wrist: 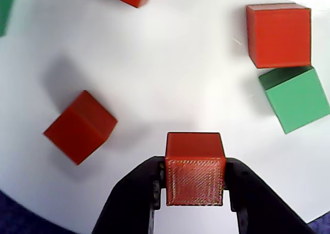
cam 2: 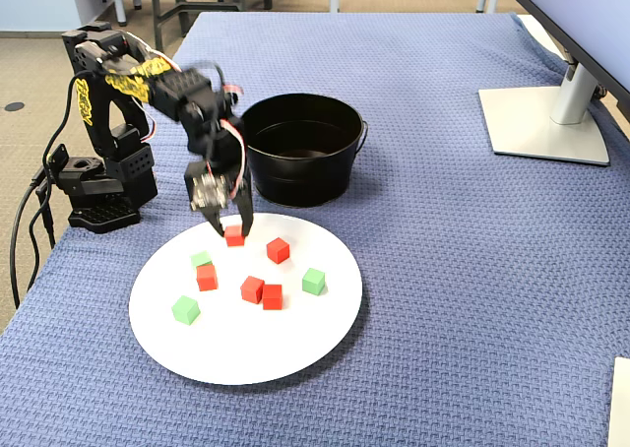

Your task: Pick up the red cubes from the white plate and place them in the black recipient

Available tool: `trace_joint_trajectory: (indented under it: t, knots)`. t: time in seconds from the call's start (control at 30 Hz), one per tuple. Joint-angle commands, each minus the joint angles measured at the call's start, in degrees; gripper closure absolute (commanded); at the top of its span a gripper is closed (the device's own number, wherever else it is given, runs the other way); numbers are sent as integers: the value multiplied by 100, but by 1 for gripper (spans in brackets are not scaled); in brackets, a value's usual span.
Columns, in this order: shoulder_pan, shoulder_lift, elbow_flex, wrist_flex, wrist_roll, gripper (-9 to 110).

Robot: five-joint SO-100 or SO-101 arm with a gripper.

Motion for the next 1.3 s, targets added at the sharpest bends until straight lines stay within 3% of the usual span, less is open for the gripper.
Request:
trace_joint_trajectory:
  t: [0.0,0.27,0.63,0.67,0.73,0.77,0.9,1.1,1.27]
  knots:
    - [-53,738,-967,738,448,102]
    - [-756,1125,-3173,1960,1230,102]
    - [-3647,-79,-4148,1872,2540,102]
    - [-3937,-211,-4175,1942,2531,99]
    - [-4447,-422,-4157,2109,2373,73]
    - [-4562,-475,-4140,2118,2373,65]
    - [-4148,-475,-4342,2224,2373,59]
    - [-2320,-264,-4852,2927,1696,67]
    - [-826,-387,-4395,2452,976,71]
